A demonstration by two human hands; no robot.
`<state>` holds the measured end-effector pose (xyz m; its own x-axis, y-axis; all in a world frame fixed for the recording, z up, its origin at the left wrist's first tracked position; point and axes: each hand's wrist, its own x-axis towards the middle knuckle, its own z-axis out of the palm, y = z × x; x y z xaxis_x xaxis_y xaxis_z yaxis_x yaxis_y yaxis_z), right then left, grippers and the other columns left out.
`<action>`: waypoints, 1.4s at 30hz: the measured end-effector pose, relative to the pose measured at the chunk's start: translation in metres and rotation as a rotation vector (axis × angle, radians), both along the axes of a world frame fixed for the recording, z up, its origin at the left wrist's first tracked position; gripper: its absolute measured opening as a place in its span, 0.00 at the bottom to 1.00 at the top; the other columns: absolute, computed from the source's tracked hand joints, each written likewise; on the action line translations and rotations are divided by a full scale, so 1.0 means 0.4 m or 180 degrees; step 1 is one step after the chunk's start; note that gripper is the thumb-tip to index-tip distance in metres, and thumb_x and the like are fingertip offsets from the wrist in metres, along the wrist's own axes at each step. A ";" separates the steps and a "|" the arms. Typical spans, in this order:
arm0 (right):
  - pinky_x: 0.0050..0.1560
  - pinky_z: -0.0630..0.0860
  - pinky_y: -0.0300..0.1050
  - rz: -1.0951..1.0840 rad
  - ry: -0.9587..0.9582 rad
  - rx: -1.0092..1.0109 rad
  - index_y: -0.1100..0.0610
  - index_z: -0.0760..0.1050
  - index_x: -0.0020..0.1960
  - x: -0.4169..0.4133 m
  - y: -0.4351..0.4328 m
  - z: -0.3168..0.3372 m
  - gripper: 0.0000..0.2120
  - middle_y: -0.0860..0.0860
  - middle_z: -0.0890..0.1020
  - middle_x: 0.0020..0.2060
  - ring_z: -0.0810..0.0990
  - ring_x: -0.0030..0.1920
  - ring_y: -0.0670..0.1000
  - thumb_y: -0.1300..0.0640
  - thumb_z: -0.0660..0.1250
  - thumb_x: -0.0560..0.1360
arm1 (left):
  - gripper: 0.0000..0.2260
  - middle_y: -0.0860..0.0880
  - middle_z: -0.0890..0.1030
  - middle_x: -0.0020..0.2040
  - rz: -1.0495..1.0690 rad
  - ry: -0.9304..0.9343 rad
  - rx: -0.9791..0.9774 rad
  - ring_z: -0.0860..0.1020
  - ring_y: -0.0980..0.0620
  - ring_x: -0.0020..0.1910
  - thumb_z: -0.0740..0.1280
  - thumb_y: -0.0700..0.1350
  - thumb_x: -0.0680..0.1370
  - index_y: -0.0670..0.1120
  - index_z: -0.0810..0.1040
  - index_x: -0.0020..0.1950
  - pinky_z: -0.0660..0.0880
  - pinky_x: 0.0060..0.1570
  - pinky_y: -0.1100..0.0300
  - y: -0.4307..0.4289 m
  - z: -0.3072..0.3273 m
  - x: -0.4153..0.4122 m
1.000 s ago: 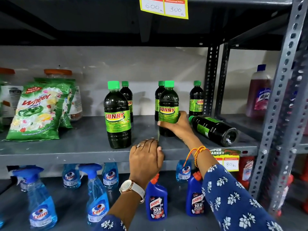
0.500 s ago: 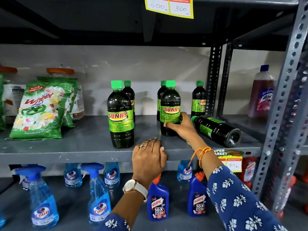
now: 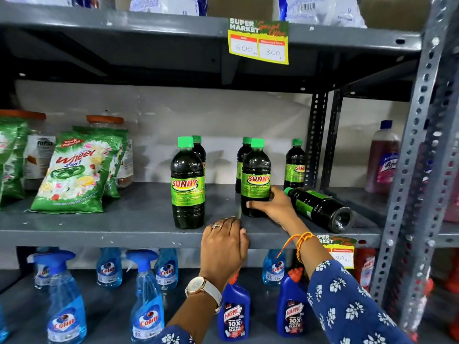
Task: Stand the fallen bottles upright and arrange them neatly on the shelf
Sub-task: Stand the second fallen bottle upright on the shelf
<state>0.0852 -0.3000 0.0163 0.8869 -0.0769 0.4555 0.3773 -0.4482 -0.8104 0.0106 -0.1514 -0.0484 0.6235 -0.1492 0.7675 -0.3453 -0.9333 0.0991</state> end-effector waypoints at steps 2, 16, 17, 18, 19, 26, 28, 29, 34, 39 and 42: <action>0.45 0.73 0.40 0.0028 0.0008 -0.0067 0.54 0.77 0.50 -0.021 -0.004 -0.004 0.22 0.50 0.82 0.46 0.80 0.46 0.48 0.53 0.79 0.59 | 0.17 0.46 0.83 0.47 0.0015 0.0023 -0.0004 0.80 0.47 0.46 0.54 0.48 0.76 0.43 0.80 0.51 0.73 0.45 0.54 -0.002 0.001 -0.005; 0.45 0.72 0.34 0.0214 -0.0070 -0.0136 0.53 0.76 0.56 -0.122 -0.021 -0.021 0.27 0.48 0.81 0.48 0.79 0.47 0.45 0.51 0.78 0.60 | 0.17 0.43 0.84 0.46 0.0092 0.0001 -0.0013 0.81 0.45 0.45 0.55 0.46 0.76 0.40 0.81 0.48 0.74 0.46 0.53 -0.009 0.005 -0.020; 0.42 0.71 0.31 0.0215 -0.0070 -0.0137 0.52 0.76 0.55 -0.124 -0.022 -0.020 0.25 0.47 0.81 0.47 0.79 0.46 0.43 0.50 0.78 0.60 | 0.17 0.43 0.84 0.46 0.0092 -0.0010 -0.0021 0.81 0.45 0.45 0.55 0.46 0.76 0.40 0.81 0.48 0.74 0.46 0.53 -0.009 0.005 -0.020; 0.40 0.71 0.28 0.0217 -0.0071 -0.0136 0.49 0.76 0.52 -0.125 -0.022 -0.019 0.23 0.46 0.81 0.46 0.79 0.44 0.39 0.50 0.78 0.60 | 0.17 0.43 0.84 0.46 0.0086 -0.0024 -0.0035 0.81 0.45 0.44 0.55 0.46 0.76 0.41 0.81 0.48 0.74 0.46 0.53 -0.010 0.005 -0.019; 0.38 0.71 0.27 0.0216 -0.0072 -0.0135 0.47 0.76 0.50 -0.128 -0.022 -0.018 0.21 0.44 0.81 0.44 0.78 0.43 0.37 0.50 0.78 0.60 | 0.17 0.43 0.84 0.46 0.0077 -0.0034 -0.0049 0.81 0.45 0.44 0.55 0.46 0.75 0.41 0.81 0.48 0.73 0.46 0.53 -0.010 0.004 -0.019; 0.38 0.71 0.26 0.0222 -0.0153 -0.0163 0.46 0.76 0.48 -0.128 -0.022 -0.021 0.19 0.43 0.82 0.43 0.78 0.43 0.36 0.49 0.78 0.60 | 0.17 0.43 0.84 0.46 0.0078 -0.0017 -0.0095 0.81 0.45 0.45 0.55 0.46 0.75 0.41 0.81 0.48 0.74 0.46 0.53 -0.012 0.000 -0.013; 0.44 0.72 0.31 0.0207 -0.0195 -0.0175 0.52 0.77 0.52 -0.125 -0.020 -0.024 0.23 0.47 0.83 0.46 0.80 0.46 0.41 0.49 0.78 0.60 | 0.17 0.43 0.84 0.46 0.0075 -0.0018 -0.0113 0.81 0.45 0.44 0.55 0.46 0.75 0.40 0.81 0.48 0.73 0.46 0.53 -0.013 -0.001 -0.013; 0.46 0.73 0.33 0.0208 -0.0208 -0.0171 0.53 0.78 0.54 -0.125 -0.019 -0.025 0.24 0.48 0.83 0.47 0.80 0.47 0.43 0.49 0.78 0.60 | 0.17 0.43 0.84 0.46 0.0073 -0.0021 -0.0119 0.81 0.44 0.44 0.55 0.46 0.75 0.40 0.81 0.48 0.73 0.46 0.53 -0.013 -0.001 -0.012; 0.43 0.72 0.29 0.0256 -0.0186 -0.0161 0.54 0.77 0.56 -0.129 -0.022 -0.023 0.27 0.49 0.83 0.48 0.80 0.47 0.44 0.49 0.78 0.60 | 0.17 0.43 0.84 0.47 0.0086 -0.0060 -0.0110 0.81 0.44 0.45 0.55 0.46 0.75 0.40 0.81 0.48 0.73 0.47 0.52 -0.014 -0.004 -0.011; 0.40 0.70 0.25 0.0243 -0.0229 -0.0124 0.54 0.77 0.56 -0.133 -0.019 -0.026 0.26 0.48 0.83 0.48 0.80 0.47 0.43 0.49 0.78 0.60 | 0.17 0.42 0.84 0.47 0.0122 -0.0020 -0.0063 0.81 0.44 0.45 0.54 0.46 0.76 0.40 0.81 0.49 0.74 0.47 0.52 -0.012 -0.003 -0.017; 0.40 0.70 0.23 0.0267 -0.0211 -0.0131 0.54 0.76 0.56 -0.140 -0.016 -0.025 0.27 0.48 0.82 0.48 0.80 0.49 0.45 0.47 0.78 0.60 | 0.20 0.41 0.83 0.51 0.0098 -0.0033 -0.0067 0.81 0.43 0.48 0.52 0.47 0.76 0.39 0.81 0.52 0.74 0.49 0.51 -0.015 0.000 -0.020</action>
